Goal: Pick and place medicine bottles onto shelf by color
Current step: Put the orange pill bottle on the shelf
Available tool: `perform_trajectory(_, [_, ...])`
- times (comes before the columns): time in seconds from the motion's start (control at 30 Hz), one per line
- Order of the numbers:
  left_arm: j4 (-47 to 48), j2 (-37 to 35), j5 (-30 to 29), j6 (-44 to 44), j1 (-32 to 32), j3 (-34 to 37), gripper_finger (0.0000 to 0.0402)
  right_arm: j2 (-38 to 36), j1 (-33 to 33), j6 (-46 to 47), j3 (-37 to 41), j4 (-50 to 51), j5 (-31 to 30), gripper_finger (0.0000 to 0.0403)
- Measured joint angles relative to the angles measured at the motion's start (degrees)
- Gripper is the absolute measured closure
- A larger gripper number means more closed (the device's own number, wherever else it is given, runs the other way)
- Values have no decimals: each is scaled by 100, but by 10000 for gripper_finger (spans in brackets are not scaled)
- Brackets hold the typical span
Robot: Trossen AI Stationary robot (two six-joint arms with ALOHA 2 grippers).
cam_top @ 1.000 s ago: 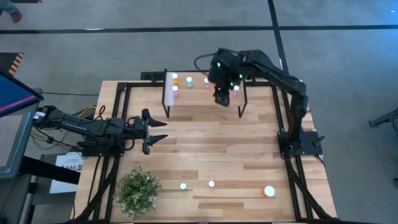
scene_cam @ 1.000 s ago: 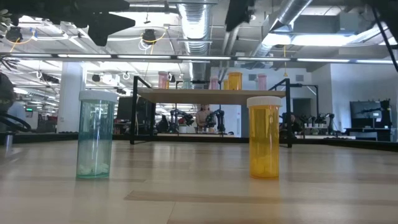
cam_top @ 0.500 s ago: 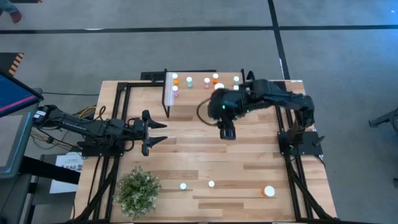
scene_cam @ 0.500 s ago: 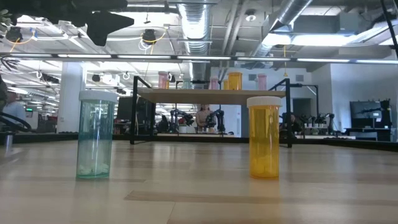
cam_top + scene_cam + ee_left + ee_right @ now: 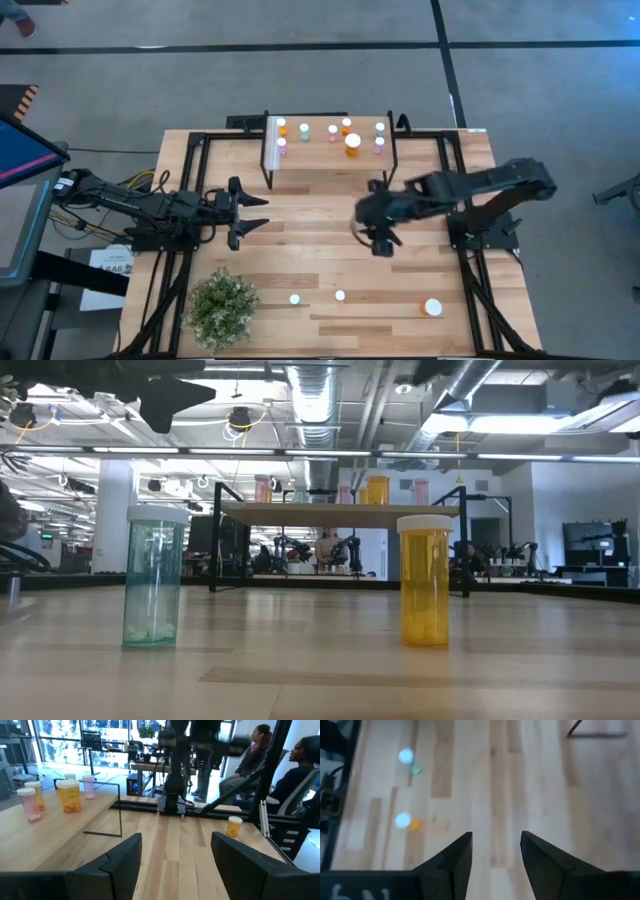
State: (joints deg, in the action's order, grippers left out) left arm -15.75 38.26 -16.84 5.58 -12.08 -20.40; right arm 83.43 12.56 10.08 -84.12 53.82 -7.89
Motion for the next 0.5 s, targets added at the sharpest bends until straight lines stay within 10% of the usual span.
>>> perform_trajectory(0.23, [-55,-1,-2,-34,0,0,176,-1117,600,1225,1830,-583,7,215])
perform_trajectory(0.5, [-55,-2,-3,-32,-2,0,176,-1330,1457,3019,2155,182,48,215])
